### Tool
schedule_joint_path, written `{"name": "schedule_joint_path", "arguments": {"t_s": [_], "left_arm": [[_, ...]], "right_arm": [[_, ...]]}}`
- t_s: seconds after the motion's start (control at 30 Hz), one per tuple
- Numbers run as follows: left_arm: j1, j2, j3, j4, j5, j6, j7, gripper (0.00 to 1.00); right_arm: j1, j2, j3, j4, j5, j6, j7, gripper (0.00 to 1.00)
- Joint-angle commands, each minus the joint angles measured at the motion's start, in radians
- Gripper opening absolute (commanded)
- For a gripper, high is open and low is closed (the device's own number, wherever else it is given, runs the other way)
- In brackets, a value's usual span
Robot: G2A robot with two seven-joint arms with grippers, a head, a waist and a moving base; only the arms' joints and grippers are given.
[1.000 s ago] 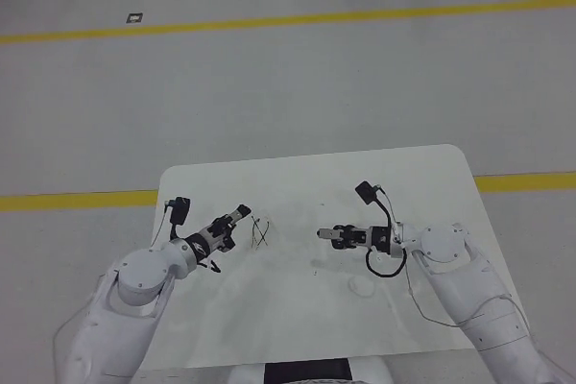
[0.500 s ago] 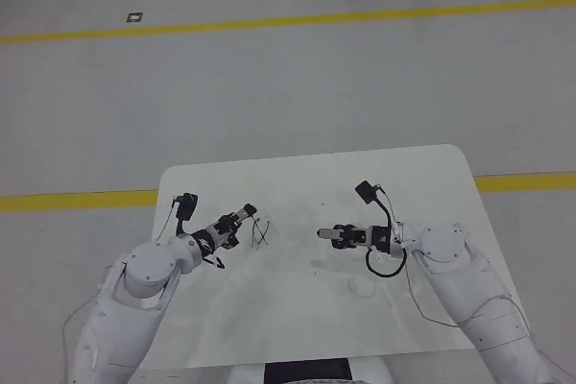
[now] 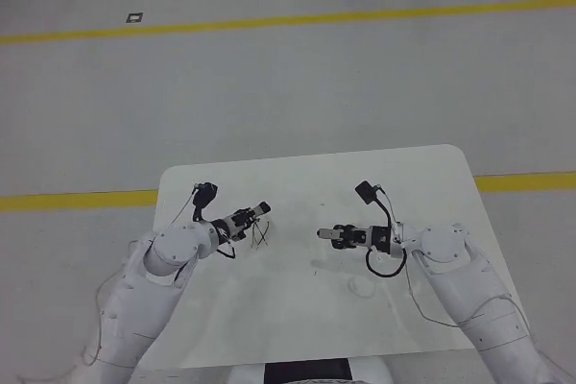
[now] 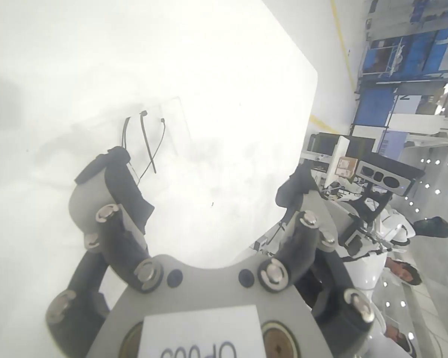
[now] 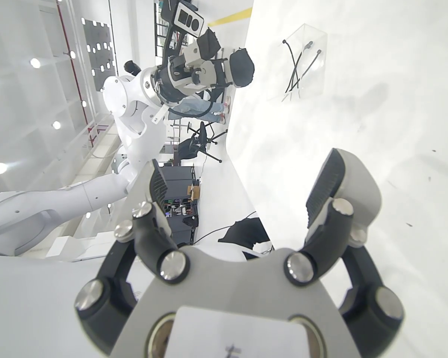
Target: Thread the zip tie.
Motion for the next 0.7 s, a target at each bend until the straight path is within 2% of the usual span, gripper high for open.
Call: {"name": "schedule_joint_path", "arguments": {"t_s": [0.0, 0.17, 0.33, 0.4, 0.47, 0.57, 0.67], "left_arm": [[0.000, 0.000, 0.000, 0.000, 0.000, 0.000, 0.000, 1.00], [0.009, 0.003, 0.002, -0.011, -0.005, 0.000, -0.010, 1.00], [0.006, 0.004, 0.015, 0.004, 0.028, 0.000, -0.049, 1.00], [0.004, 0.001, 0.027, 0.028, 0.086, 0.000, -0.055, 1.00], [0.005, -0.007, 0.026, 0.034, 0.086, 0.000, -0.050, 1.00], [0.008, -0.018, 0.017, 0.009, 0.078, 0.000, -0.046, 1.00], [0.008, -0.018, 0.017, 0.009, 0.078, 0.000, -0.046, 1.00]], "right_arm": [[0.000, 0.000, 0.000, 0.000, 0.000, 0.000, 0.000, 1.00], [0.000, 0.000, 0.000, 0.000, 0.000, 0.000, 0.000, 1.00], [0.000, 0.000, 0.000, 0.000, 0.000, 0.000, 0.000, 1.00], [0.000, 0.000, 0.000, 0.000, 0.000, 0.000, 0.000, 1.00], [0.000, 0.000, 0.000, 0.000, 0.000, 0.000, 0.000, 1.00], [0.000, 0.000, 0.000, 0.000, 0.000, 0.000, 0.000, 1.00], [0.000, 0.000, 0.000, 0.000, 0.000, 0.000, 0.000, 1.00]]}}
